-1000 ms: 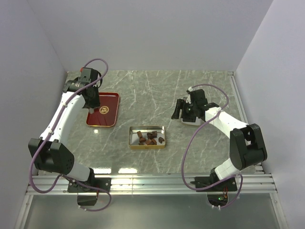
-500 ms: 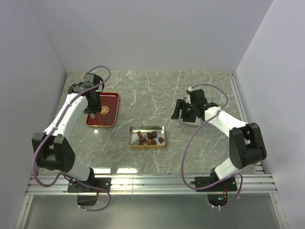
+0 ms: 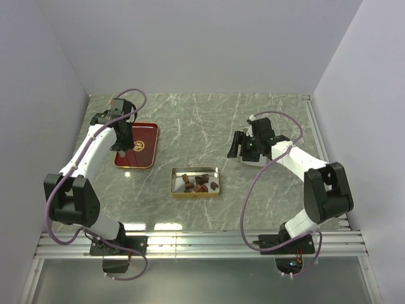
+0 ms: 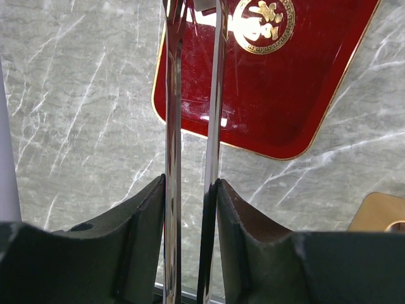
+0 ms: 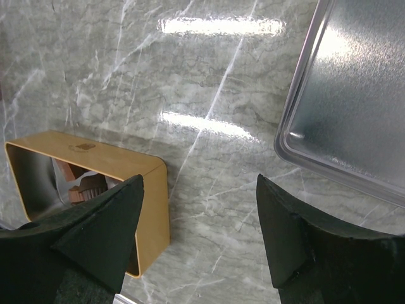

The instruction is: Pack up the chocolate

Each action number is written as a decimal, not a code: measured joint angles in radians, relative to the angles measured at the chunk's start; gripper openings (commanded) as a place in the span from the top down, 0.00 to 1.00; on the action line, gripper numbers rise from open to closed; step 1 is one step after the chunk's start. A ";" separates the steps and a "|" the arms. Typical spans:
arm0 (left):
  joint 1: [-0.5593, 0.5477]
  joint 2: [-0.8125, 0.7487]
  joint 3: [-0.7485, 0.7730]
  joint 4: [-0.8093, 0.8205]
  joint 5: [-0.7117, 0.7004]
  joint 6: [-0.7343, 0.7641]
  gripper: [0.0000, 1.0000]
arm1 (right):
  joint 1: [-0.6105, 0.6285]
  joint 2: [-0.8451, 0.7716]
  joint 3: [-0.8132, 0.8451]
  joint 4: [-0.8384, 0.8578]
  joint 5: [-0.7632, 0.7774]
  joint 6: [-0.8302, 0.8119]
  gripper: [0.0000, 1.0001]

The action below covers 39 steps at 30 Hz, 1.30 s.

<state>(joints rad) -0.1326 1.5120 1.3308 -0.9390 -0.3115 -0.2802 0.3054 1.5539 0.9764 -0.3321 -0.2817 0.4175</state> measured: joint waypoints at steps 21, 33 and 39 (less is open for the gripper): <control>0.007 0.035 -0.021 0.059 0.013 0.032 0.66 | 0.000 0.012 0.023 -0.013 0.000 -0.004 0.21; 0.008 0.008 -0.021 0.034 0.033 0.035 0.67 | 0.000 0.023 0.023 -0.014 0.000 -0.004 0.22; 0.009 -0.039 -0.031 0.023 0.064 0.035 0.67 | 0.000 0.023 0.023 -0.014 0.000 -0.004 0.21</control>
<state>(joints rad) -0.1238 1.4727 1.2995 -0.9161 -0.2478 -0.2447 0.3054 1.5764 0.9989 -0.3462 -0.2817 0.4137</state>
